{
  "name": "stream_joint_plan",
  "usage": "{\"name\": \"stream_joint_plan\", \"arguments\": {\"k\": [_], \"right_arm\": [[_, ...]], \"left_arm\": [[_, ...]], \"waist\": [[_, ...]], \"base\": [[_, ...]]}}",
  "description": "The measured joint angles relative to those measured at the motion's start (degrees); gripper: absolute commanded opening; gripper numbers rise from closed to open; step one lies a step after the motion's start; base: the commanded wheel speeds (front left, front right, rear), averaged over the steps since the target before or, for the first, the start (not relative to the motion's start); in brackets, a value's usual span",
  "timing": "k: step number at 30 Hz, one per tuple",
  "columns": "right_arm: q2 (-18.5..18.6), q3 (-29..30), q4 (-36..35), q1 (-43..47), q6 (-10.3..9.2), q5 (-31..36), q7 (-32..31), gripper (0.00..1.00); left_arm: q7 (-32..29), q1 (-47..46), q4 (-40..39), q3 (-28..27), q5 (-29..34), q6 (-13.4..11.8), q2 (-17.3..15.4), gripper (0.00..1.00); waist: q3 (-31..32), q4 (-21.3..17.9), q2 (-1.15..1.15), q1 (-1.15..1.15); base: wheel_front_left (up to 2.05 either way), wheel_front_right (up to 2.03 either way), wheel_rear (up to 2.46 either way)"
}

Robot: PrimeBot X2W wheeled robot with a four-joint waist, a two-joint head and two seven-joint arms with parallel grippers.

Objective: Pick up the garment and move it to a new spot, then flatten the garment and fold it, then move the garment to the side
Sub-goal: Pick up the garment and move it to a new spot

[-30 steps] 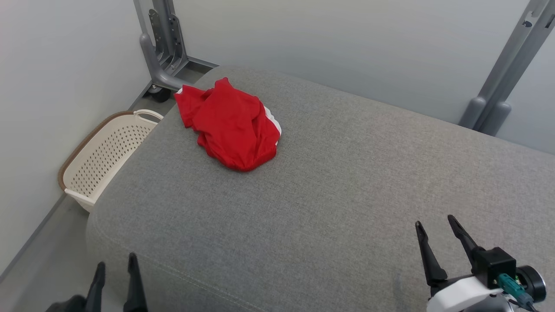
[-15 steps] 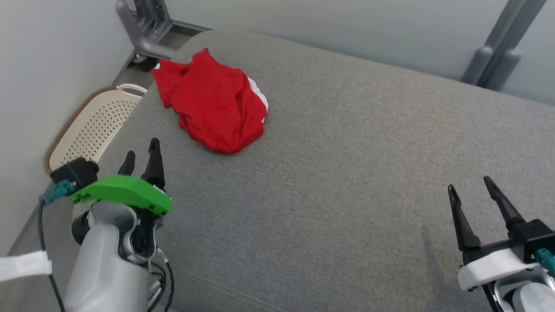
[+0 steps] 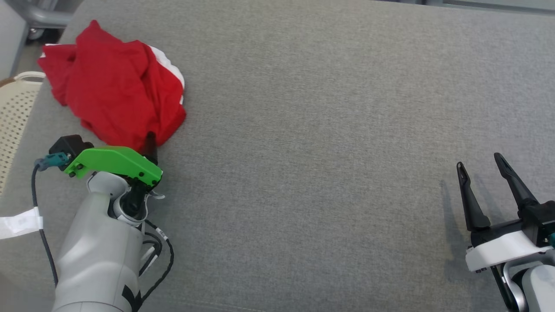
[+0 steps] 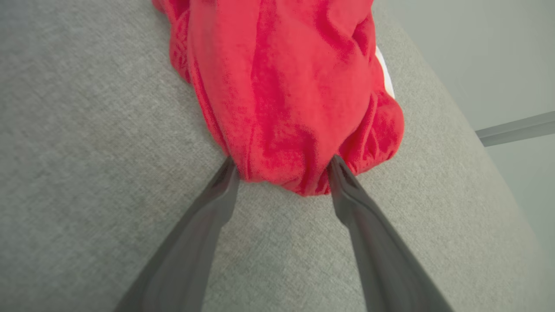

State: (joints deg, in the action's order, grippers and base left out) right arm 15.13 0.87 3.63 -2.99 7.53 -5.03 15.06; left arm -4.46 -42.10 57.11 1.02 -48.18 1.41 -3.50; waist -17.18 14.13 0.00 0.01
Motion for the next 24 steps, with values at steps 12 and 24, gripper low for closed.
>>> {"name": "stream_joint_plan", "arguments": {"k": [12,24], "right_arm": [[-0.19,0.62,0.21,-0.57,0.0,-0.34,0.0,1.0],[-4.15,0.3,1.8,-0.87,0.0,-0.43,0.0,1.0]], "left_arm": [[5.12,-3.85,8.98,0.12,0.38,2.22,-2.02,0.0],[6.08,-5.75,3.65,10.61,4.25,5.73,0.11,0.0]], "waist": [[-2.57,-5.55,0.0,0.0],[1.89,-6.32,0.0,-0.01]], "base": [[0.0,0.0,0.0],[0.0,0.0,0.0]]}}
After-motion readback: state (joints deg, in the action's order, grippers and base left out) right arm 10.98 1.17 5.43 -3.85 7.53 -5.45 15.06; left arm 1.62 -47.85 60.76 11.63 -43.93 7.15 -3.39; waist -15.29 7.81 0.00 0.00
